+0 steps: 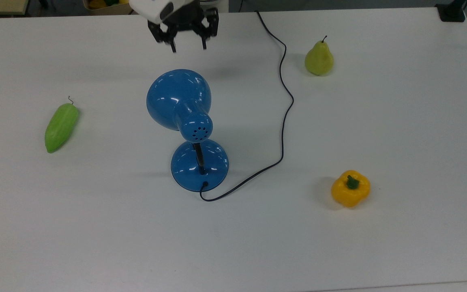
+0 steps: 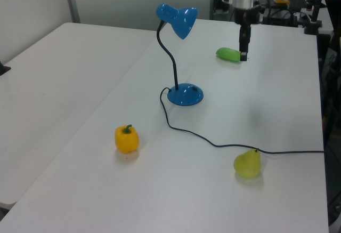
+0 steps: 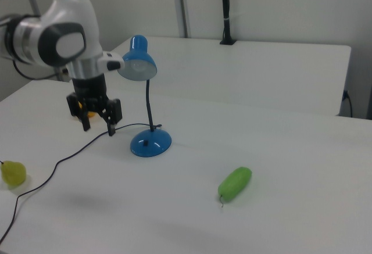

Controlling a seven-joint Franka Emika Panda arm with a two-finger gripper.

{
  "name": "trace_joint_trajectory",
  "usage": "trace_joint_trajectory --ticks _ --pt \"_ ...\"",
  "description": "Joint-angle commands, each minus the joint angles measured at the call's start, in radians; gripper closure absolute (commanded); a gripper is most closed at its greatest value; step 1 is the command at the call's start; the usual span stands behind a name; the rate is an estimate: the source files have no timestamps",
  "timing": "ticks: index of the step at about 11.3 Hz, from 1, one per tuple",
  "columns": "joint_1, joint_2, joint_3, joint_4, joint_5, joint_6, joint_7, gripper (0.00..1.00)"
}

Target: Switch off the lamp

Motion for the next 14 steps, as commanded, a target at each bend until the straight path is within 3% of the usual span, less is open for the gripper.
trace_joint_trajectory --ticks 1,5,8,12,14 --pt "-0.002 -0.006 -0.003 0.162 -0.006 -0.227 0.097 0.00" --pt "0.001 -0.006 0.012 0.296 0.009 -0.294 0.212 0.00" --pt "-0.001 -0.006 0.007 0.308 0.051 -0.248 0.184 0.00" --pt "-0.001 0.002 -0.002 0.281 0.046 -0.111 0.078 0.00" --pt "-0.002 0.003 -0.003 0.278 0.046 -0.076 0.090 0.00"
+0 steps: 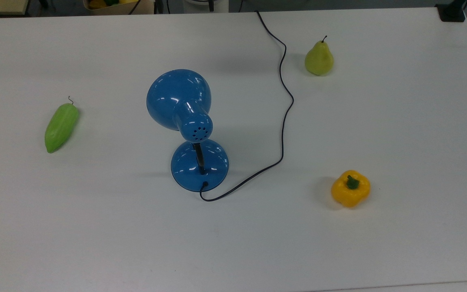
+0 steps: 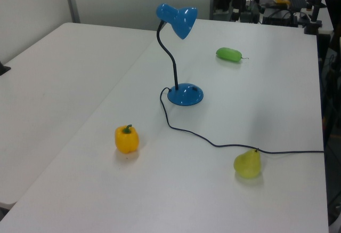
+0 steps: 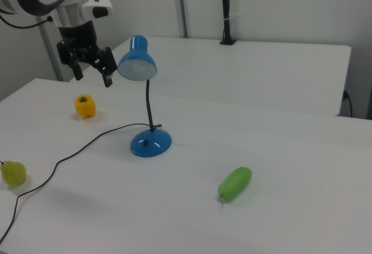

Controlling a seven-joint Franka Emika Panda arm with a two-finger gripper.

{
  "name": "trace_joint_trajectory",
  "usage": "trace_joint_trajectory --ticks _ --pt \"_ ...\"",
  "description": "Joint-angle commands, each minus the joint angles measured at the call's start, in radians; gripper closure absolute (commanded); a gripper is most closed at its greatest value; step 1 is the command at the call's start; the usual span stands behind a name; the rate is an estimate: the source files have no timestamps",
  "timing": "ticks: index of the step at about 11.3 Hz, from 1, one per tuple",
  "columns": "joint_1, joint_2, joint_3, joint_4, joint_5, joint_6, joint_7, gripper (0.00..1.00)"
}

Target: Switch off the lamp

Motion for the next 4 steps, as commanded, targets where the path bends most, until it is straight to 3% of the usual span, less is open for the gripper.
trace_joint_trajectory --ticks 1,4 --pt "0.001 -0.005 -0.012 -0.015 0.012 0.047 -0.021 0.00" --pt "0.002 -0.005 -0.011 -0.015 0.012 0.044 -0.021 0.00"
